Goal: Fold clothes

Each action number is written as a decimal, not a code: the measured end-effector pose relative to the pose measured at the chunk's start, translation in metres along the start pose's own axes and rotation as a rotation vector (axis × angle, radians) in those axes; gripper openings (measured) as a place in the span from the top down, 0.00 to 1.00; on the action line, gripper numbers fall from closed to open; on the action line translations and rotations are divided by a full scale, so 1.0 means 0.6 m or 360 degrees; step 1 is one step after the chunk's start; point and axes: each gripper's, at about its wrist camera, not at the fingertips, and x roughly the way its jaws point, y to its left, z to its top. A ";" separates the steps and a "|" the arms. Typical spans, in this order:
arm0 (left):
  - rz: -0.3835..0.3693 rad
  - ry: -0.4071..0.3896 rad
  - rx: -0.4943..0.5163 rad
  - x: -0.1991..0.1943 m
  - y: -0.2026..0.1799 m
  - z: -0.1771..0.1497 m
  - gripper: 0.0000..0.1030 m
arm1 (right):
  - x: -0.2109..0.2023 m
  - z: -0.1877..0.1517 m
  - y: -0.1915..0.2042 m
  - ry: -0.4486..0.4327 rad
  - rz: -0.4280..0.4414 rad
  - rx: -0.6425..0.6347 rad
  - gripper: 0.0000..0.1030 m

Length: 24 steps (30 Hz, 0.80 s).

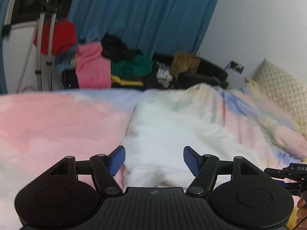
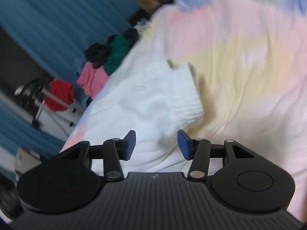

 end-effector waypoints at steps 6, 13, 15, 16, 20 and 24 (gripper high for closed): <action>0.0022 -0.0185 0.0152 -0.174 -0.083 0.021 0.21 | -0.155 -0.015 0.082 -0.0111 0.0065 -0.0290 0.50; 0.0002 -0.0313 0.0286 -0.352 -0.164 0.005 0.10 | -0.292 -0.043 0.155 -0.0244 0.0129 -0.0503 0.50; -0.0002 -0.0351 0.0308 -0.395 -0.179 -0.008 0.01 | -0.318 -0.060 0.169 -0.0276 0.0126 -0.0547 0.49; 0.0007 -0.0370 0.0319 -0.413 -0.185 -0.016 0.00 | -0.327 -0.070 0.172 -0.0294 0.0137 -0.0564 0.44; 0.0095 -0.0399 0.0391 -0.470 -0.205 -0.052 0.00 | -0.361 -0.109 0.178 -0.0375 0.0187 -0.0618 0.16; 0.0145 -0.0427 0.0374 -0.504 -0.204 -0.097 0.00 | -0.371 -0.149 0.188 -0.0427 0.0184 -0.0694 0.16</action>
